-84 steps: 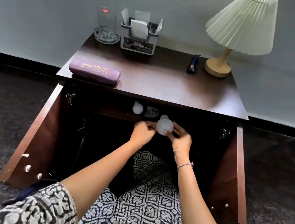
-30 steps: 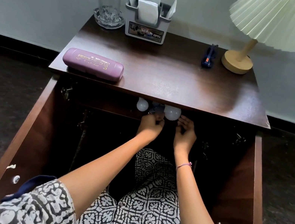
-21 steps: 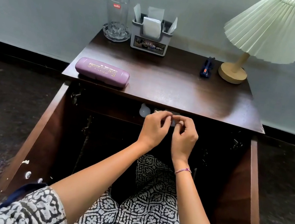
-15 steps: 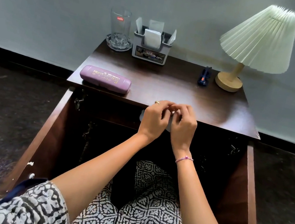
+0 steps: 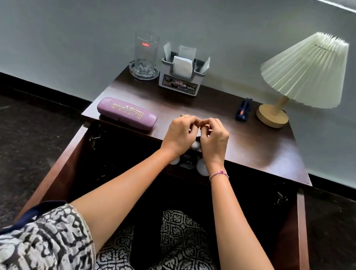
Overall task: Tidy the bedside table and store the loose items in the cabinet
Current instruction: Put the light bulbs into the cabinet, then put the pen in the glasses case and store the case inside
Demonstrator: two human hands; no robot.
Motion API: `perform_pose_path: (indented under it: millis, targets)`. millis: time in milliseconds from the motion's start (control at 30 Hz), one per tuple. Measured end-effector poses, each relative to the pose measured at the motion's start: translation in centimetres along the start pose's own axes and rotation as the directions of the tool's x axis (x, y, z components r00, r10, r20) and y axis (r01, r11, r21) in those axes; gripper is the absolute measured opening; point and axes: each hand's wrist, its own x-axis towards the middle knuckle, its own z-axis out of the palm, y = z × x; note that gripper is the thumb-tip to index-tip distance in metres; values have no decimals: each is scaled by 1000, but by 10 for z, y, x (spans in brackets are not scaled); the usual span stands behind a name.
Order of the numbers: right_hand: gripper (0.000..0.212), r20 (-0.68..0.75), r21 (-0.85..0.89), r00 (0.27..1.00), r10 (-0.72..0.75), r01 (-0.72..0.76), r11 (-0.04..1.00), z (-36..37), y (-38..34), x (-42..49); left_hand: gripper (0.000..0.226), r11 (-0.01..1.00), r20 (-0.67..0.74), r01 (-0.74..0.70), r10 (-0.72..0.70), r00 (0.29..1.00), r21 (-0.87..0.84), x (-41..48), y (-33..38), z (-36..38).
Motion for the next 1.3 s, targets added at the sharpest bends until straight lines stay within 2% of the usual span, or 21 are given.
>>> perform_pose_path:
  millis: [467,667,1033,1167,1300]
  targets:
    - [8,36,-32,999,20,-19,999,5,1,-1,20,998,14,30,-31,999,50,2,0,2]
    - [14,40,-16,998,39,-38,999,5,1,0,20,998,11,41,-41,999,49,1,-1,4]
    - [15,39,-38,999,26,-24,999,4,3,1,33,999,71,-26,23,997,39,1,-4,0]
    - [18,45,9,999,5,-5,1000,1,2,1,34,999,18,-41,40,999,34,-3,-4,-10]
    - [21,52,59,999,10,-13,998,-4,-1,-3,33,990,-29,-102,105,994,102,-11,-7,-30]
